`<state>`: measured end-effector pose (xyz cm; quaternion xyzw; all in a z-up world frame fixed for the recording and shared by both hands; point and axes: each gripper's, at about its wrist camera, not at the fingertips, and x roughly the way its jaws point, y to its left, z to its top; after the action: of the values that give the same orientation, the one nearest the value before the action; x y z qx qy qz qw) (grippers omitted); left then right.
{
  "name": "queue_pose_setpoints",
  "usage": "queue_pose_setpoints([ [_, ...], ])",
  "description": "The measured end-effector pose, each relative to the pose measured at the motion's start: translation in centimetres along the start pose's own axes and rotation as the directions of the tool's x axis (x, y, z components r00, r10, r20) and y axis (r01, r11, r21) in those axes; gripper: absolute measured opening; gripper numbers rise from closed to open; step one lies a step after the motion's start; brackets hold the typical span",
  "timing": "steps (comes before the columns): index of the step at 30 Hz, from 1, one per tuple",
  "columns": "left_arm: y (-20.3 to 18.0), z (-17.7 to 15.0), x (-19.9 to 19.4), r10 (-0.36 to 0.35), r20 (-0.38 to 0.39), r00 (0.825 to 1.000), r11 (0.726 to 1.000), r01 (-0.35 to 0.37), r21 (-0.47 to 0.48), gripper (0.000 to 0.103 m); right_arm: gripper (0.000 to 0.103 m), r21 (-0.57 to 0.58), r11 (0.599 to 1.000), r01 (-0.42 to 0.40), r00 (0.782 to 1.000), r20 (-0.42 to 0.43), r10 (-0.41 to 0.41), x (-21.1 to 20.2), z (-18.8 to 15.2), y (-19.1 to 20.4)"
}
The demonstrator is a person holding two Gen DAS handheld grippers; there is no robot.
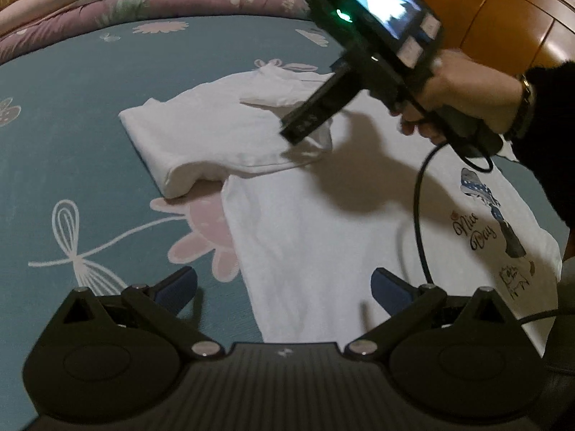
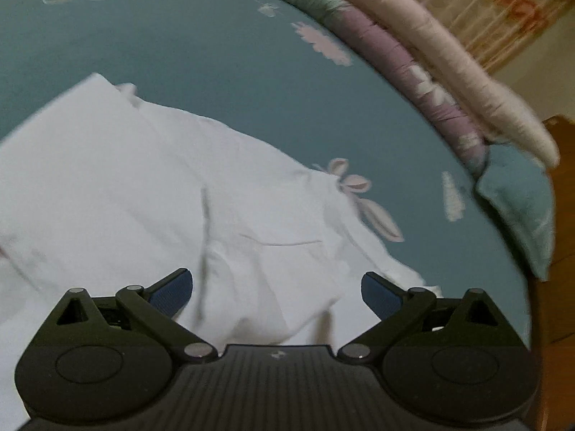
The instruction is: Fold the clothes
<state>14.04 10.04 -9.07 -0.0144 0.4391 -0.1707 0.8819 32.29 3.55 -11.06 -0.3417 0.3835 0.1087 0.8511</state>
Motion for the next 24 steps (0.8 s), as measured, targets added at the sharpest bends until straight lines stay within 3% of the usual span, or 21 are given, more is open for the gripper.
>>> queue_pose_setpoints([
  [4,0.1,-0.2,0.2,-0.006,0.0,1.0,1.0,0.006,-0.003,0.102,0.102,0.022,0.996,0.085,0.996,0.01,-0.085,-0.8,-2.2,-1.7],
  [13,-0.2,0.0,0.5,-0.026,0.016,1.0,0.999,0.026,-0.02,0.102,0.101,0.27,0.963,0.006,0.999,0.046,-0.019,-1.8,-7.0,-5.7],
  [19,-0.6,0.5,0.4,-0.035,0.022,0.999,0.999,0.035,-0.01,0.102,0.099,0.345,0.935,0.076,0.991,0.079,-0.11,-2.5,-9.4,-5.4],
  [24,-0.7,0.4,0.9,-0.026,0.004,1.0,1.0,0.026,-0.001,0.102,0.099,0.361,0.929,0.083,0.987,0.101,-0.127,-2.7,-10.4,-5.7],
])
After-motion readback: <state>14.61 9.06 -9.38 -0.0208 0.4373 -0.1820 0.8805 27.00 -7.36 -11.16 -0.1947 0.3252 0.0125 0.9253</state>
